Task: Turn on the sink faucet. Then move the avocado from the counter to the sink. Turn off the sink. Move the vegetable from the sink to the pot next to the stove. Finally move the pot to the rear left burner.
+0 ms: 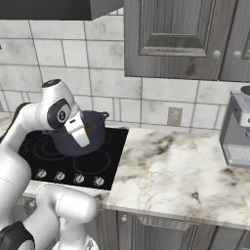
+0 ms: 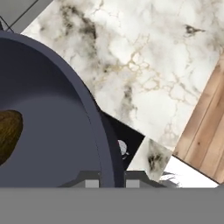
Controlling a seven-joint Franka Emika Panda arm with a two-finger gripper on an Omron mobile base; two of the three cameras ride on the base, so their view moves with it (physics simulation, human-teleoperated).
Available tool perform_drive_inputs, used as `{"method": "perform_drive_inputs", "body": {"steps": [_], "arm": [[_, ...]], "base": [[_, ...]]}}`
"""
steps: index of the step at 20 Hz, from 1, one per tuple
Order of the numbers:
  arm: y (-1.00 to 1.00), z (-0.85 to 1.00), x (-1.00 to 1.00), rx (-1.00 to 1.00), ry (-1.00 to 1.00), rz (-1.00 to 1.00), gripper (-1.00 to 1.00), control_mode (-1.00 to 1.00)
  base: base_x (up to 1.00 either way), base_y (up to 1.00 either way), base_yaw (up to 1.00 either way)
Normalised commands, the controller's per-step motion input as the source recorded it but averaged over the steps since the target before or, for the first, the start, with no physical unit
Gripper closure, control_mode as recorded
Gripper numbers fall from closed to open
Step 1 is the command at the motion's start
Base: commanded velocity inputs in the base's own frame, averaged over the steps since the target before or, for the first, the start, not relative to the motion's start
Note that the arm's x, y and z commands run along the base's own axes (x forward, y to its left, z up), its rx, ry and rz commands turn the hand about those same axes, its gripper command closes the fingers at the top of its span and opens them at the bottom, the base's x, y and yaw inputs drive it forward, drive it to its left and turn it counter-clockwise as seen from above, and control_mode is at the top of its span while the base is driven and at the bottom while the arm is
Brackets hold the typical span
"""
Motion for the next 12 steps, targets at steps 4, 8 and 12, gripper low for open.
{"method": "perform_drive_inputs", "body": {"steps": [4,8,12], "arm": [[1.0,0.13,0.54,0.0,0.0,0.0,1.0,-1.0],[1.0,0.0,0.54,0.0,0.0,0.0,1.0,-1.0],[1.0,0.0,0.53,0.0,0.0,0.01,1.0,-1.0]], "base": [[0.0,0.0,0.0],[0.0,0.0,0.0],[0.0,0.0,0.0]]}}
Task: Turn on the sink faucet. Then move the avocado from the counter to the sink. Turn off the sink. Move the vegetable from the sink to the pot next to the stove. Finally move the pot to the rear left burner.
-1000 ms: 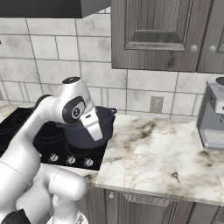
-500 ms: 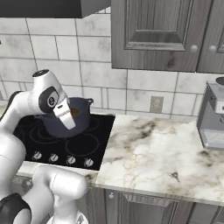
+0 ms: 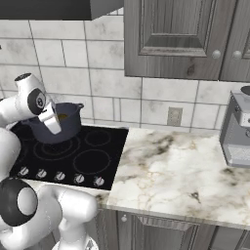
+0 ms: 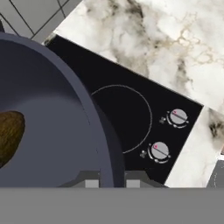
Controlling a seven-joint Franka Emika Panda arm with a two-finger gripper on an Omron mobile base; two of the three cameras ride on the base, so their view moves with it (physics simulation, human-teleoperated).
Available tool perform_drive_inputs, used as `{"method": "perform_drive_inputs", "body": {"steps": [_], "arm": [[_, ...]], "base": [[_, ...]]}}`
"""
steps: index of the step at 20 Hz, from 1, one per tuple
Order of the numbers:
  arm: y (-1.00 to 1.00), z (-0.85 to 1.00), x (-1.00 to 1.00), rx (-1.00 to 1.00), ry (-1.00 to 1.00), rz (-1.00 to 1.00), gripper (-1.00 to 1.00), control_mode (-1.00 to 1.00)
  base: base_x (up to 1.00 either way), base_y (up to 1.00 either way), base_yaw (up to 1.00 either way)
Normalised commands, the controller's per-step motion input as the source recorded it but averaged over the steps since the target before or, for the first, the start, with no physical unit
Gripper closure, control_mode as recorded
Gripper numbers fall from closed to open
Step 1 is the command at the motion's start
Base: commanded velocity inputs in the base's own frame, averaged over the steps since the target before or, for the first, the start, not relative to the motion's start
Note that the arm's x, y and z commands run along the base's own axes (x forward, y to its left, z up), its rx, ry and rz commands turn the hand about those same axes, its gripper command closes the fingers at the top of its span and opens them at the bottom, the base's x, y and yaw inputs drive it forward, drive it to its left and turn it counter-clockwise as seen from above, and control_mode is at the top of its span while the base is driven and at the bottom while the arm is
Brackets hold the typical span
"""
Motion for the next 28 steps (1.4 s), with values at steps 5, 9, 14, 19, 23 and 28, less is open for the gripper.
{"method": "perform_drive_inputs", "body": {"steps": [5,9,14,19,23,28], "arm": [[0.95,0.0,0.56,0.0,0.0,0.0,1.0,-1.0],[0.74,-0.09,0.52,0.0,0.02,0.0,1.0,-1.0],[0.07,-0.14,0.04,0.0,0.03,0.02,1.0,-1.0],[0.38,-0.29,0.23,0.0,0.02,0.04,1.0,-1.0],[0.43,-0.32,0.24,0.0,0.0,0.04,1.0,-1.0],[0.49,-0.13,0.32,0.0,0.02,0.01,1.0,-1.0]], "base": [[0.0,0.0,0.0],[0.0,0.0,0.0],[0.0,0.0,0.0],[0.0,0.0,0.0],[0.0,0.0,0.0],[0.0,0.0,0.0]]}}
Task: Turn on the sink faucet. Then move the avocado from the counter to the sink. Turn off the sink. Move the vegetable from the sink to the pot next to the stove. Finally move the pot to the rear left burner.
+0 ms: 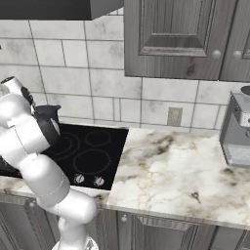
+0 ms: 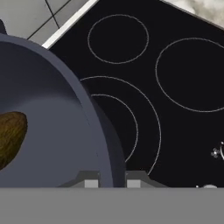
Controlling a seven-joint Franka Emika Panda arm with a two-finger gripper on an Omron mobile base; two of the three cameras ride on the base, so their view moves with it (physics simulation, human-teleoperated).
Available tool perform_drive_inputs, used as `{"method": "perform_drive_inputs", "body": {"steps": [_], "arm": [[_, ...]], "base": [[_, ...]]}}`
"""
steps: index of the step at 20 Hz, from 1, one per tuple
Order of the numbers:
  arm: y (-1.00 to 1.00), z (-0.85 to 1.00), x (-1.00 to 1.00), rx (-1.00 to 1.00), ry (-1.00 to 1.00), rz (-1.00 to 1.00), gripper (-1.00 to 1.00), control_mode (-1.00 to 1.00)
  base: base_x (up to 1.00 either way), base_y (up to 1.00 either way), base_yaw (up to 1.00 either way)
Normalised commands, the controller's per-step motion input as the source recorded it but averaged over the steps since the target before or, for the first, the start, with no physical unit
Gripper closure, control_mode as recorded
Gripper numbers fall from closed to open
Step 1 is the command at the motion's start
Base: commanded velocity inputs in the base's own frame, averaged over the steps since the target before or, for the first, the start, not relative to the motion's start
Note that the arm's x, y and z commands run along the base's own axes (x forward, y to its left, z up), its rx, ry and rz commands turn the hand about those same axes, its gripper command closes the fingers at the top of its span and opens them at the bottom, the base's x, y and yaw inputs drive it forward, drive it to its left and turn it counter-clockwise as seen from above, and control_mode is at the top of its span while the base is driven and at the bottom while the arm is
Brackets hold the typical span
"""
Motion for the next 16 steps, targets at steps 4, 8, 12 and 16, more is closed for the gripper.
{"method": "perform_drive_inputs", "body": {"steps": [4,8,12,16], "arm": [[0.57,-0.09,0.35,0.0,0.03,0.0,1.0,-1.0],[0.53,-0.12,0.26,0.0,0.03,0.0,1.0,-1.0],[0.49,-0.13,0.19,0.0,0.02,0.01,1.0,-1.0],[0.41,-0.15,0.17,0.0,0.01,0.01,1.0,-1.0]], "base": [[0.0,0.0,0.0],[0.0,0.0,0.0],[0.0,0.0,0.0],[0.0,0.0,0.0]]}}
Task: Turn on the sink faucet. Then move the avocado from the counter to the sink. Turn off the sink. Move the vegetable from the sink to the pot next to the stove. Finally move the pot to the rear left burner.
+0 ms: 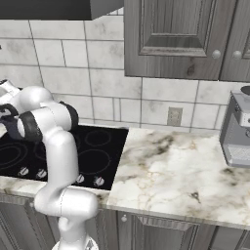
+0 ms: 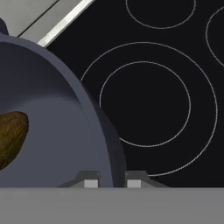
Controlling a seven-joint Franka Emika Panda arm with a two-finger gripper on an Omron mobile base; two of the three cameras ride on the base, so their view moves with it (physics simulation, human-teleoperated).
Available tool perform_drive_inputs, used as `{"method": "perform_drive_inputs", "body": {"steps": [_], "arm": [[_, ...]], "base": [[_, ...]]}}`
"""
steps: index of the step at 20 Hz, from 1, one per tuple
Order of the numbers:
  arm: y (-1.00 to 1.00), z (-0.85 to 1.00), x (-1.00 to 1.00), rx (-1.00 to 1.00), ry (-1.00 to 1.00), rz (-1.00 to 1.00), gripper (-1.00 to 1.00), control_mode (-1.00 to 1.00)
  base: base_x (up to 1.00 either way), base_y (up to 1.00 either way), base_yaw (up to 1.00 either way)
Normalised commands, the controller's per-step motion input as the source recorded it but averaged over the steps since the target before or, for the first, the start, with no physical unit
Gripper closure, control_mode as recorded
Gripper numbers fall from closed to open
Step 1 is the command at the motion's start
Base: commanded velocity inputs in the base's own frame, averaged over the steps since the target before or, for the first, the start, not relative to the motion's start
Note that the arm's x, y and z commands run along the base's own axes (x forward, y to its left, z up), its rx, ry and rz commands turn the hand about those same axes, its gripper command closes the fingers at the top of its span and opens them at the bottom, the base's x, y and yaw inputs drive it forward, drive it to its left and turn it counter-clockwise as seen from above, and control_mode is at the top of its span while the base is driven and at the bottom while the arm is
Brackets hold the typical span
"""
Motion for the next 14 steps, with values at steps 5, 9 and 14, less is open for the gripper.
{"method": "perform_drive_inputs", "body": {"steps": [5,9,14], "arm": [[0.16,-0.18,0.13,0.0,0.0,0.0,1.0,-1.0],[0.01,-0.23,0.16,0.0,0.0,0.0,1.0,-1.0],[0.03,-0.29,0.16,0.0,0.0,0.0,1.0,-1.0]], "base": [[0.0,0.0,0.0],[0.0,0.0,0.0],[0.0,0.0,0.0]]}}
